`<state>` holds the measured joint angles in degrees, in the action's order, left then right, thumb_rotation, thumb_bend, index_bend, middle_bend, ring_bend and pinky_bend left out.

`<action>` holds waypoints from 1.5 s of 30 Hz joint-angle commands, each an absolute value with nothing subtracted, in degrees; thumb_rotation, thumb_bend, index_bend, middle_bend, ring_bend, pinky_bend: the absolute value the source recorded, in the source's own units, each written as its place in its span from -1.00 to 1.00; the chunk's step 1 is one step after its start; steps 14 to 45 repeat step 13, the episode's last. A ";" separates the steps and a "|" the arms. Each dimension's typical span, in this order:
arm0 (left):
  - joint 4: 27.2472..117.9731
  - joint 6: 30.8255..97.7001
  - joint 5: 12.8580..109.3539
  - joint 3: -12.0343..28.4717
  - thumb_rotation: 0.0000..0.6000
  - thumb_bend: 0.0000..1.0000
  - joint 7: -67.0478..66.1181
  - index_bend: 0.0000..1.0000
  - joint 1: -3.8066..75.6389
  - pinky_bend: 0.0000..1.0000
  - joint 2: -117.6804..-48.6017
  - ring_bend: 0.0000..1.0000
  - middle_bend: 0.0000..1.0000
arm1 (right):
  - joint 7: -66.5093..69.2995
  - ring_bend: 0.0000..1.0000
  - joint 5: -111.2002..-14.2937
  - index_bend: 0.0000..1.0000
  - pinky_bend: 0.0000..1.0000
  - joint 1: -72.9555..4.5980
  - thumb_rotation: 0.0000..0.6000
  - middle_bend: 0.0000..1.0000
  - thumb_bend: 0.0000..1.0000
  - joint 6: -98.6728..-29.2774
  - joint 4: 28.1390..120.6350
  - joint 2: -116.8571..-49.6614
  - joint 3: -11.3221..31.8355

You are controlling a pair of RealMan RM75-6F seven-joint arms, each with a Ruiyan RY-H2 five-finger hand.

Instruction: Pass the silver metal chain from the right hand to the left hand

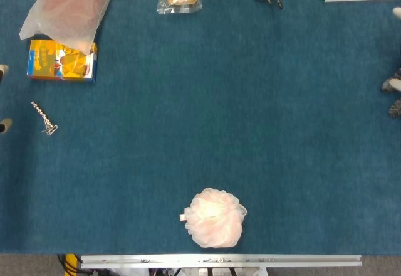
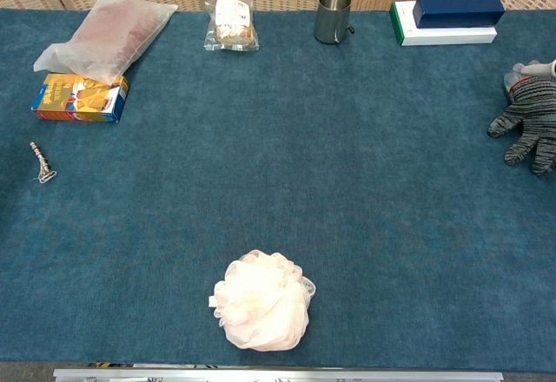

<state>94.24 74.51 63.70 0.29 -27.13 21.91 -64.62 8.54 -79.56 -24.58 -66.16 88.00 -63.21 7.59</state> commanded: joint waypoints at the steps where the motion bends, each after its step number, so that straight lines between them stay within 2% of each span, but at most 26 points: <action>1: 91.61 81.74 71.42 0.43 1.00 -0.62 -21.25 -0.21 17.92 -0.03 -65.46 -0.39 -0.32 | 8.21 -1.00 -79.78 -0.74 -0.93 -23.09 1.00 -0.94 -1.00 -67.81 89.19 -61.93 7.06; 5: 94.98 83.20 71.37 0.55 1.00 -0.41 -22.13 -0.17 16.29 -0.04 -63.80 -0.37 -0.21 | 6.91 -1.00 -79.78 -0.73 -0.93 -21.35 1.00 -0.94 -1.00 -69.77 90.95 -60.40 6.62; 9: 99.93 83.12 69.72 0.41 1.00 -0.34 -25.11 -0.17 15.14 -0.04 -61.75 -0.35 -0.16 | 6.38 -1.00 -79.70 -0.73 -0.93 -19.41 1.00 -0.94 -1.00 -71.73 92.66 -59.81 6.03; 13: 102.27 82.62 68.90 0.30 1.00 -0.34 -26.62 -0.17 14.65 -0.04 -60.87 -0.34 -0.14 | 6.37 -1.00 -79.79 -0.73 -0.93 -18.32 1.00 -0.94 -1.00 -72.45 93.53 -59.13 5.58; 45: 102.27 82.62 68.90 0.30 1.00 -0.34 -26.62 -0.17 14.65 -0.04 -60.87 -0.34 -0.14 | 6.37 -1.00 -79.79 -0.73 -0.93 -18.32 1.00 -0.94 -1.00 -72.45 93.53 -59.13 5.58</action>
